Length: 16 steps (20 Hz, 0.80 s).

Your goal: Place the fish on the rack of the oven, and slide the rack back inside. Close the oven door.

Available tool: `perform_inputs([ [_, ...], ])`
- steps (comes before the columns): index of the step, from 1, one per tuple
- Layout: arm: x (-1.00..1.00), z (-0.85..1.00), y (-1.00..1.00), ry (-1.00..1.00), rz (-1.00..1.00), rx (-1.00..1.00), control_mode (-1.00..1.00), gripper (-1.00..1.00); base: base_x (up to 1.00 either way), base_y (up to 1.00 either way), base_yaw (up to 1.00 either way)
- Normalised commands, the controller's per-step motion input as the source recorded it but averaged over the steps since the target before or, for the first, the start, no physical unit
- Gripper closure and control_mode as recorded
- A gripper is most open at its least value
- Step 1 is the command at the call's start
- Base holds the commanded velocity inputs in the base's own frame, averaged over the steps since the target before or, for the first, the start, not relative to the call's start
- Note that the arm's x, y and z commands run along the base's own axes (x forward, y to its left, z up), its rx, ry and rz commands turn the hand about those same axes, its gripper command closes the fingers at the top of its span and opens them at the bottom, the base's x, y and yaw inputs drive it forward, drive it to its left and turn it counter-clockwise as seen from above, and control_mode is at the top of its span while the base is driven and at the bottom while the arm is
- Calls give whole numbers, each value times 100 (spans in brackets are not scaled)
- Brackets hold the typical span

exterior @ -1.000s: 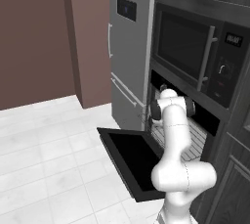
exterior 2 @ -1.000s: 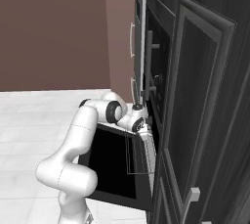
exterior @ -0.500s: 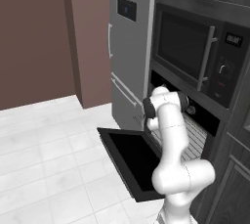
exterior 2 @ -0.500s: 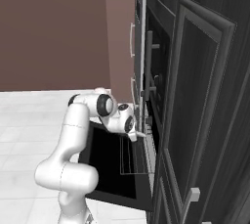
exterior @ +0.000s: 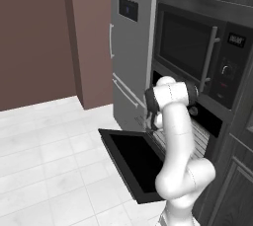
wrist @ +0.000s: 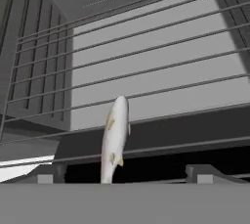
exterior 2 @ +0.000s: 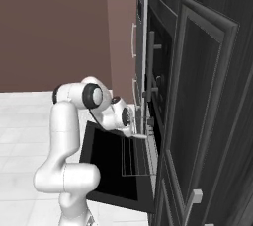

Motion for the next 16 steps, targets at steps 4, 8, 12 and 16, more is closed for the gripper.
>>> perform_inputs([
  [4, -84, 23, 83, -4, 0, -16, -100, -100, 0, 0, 0],
  [8, -84, 13, 93, 0, 0, -13, -100, -100, 0, 0, 0],
  [12, -63, 22, 81, 0, -1, -2, -100, -100, 0, 0, 0],
  [16, -39, 25, 77, 0, -6, 0, -100, -100, 0, 0, 0],
])
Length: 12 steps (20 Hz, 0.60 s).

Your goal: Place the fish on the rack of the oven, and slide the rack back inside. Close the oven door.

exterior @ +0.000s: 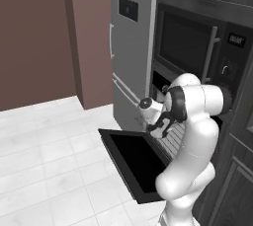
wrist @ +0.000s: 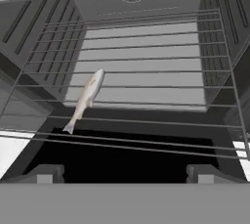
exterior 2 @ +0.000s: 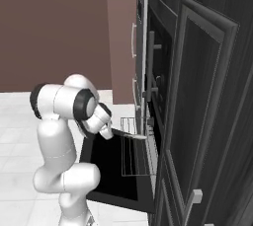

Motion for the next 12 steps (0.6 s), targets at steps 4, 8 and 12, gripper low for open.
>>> perform_inputs([
  [4, -43, 32, 80, 0, -13, 0, -100, -100, 0, 0, 0],
  [8, -36, 0, 70, -1, -16, 0, -100, -100, 0, 0, 0],
  [12, -3, -30, 29, 0, -17, 0, -100, -100, 0, 0, 0],
])
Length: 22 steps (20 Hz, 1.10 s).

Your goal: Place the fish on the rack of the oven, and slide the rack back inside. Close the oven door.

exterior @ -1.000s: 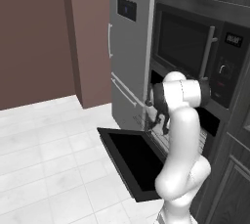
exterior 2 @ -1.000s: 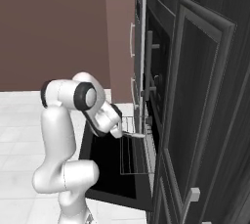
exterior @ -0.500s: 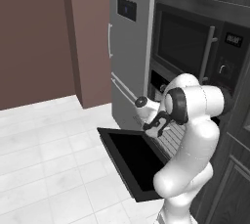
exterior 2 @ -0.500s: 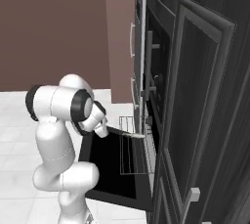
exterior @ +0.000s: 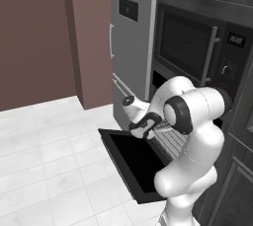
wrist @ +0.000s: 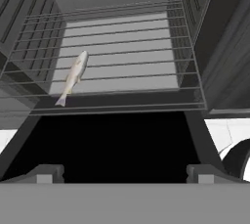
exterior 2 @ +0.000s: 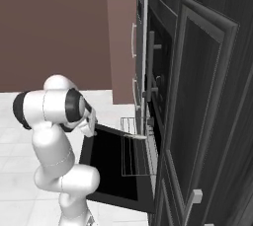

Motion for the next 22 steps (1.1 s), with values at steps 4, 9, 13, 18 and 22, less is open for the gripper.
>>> perform_inputs([
  [4, 3, -60, 0, 0, -14, 0, -100, -100, 0, 0, 0],
  [9, 0, -82, 0, -4, -12, 0, -100, -100, 0, 0, 0],
  [13, 0, -77, 0, -10, -9, 0, -100, -100, 0, 0, 0],
  [18, 0, -80, 0, -14, -5, 0, -100, -100, 0, 0, 0],
  [22, 0, -98, 0, -17, -4, 0, -100, -100, 0, 0, 0],
])
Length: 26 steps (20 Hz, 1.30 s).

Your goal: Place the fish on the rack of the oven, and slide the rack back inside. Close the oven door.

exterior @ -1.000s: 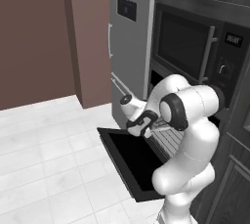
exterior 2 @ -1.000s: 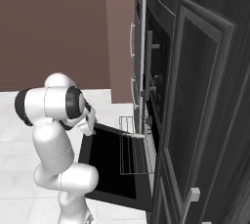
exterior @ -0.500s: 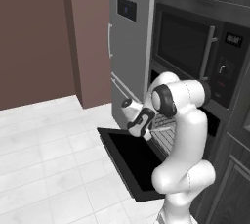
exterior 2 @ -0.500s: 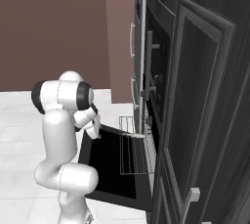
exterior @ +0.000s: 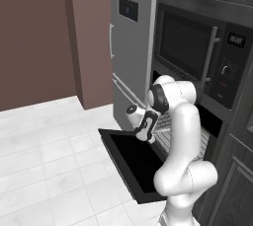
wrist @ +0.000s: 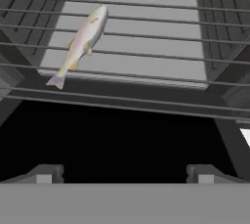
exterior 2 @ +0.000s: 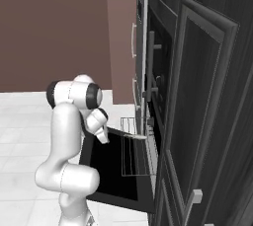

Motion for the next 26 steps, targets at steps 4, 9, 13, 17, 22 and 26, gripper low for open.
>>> perform_inputs([
  [4, 1, -100, 0, -18, -4, 0, -100, -100, 0, 0, 0],
  [9, 8, -100, 0, -16, -5, 0, -100, -100, 0, 0, 0],
  [13, 11, -100, 0, -12, -5, 0, -100, -100, 0, 0, 0],
  [17, 0, -88, -16, -14, -11, 0, -100, -100, 0, 0, 0],
  [22, 0, -30, -65, -13, -18, 0, -100, -100, 0, 0, 0],
  [26, 0, -9, -84, -9, -18, 1, -100, -100, 0, 0, 0],
])
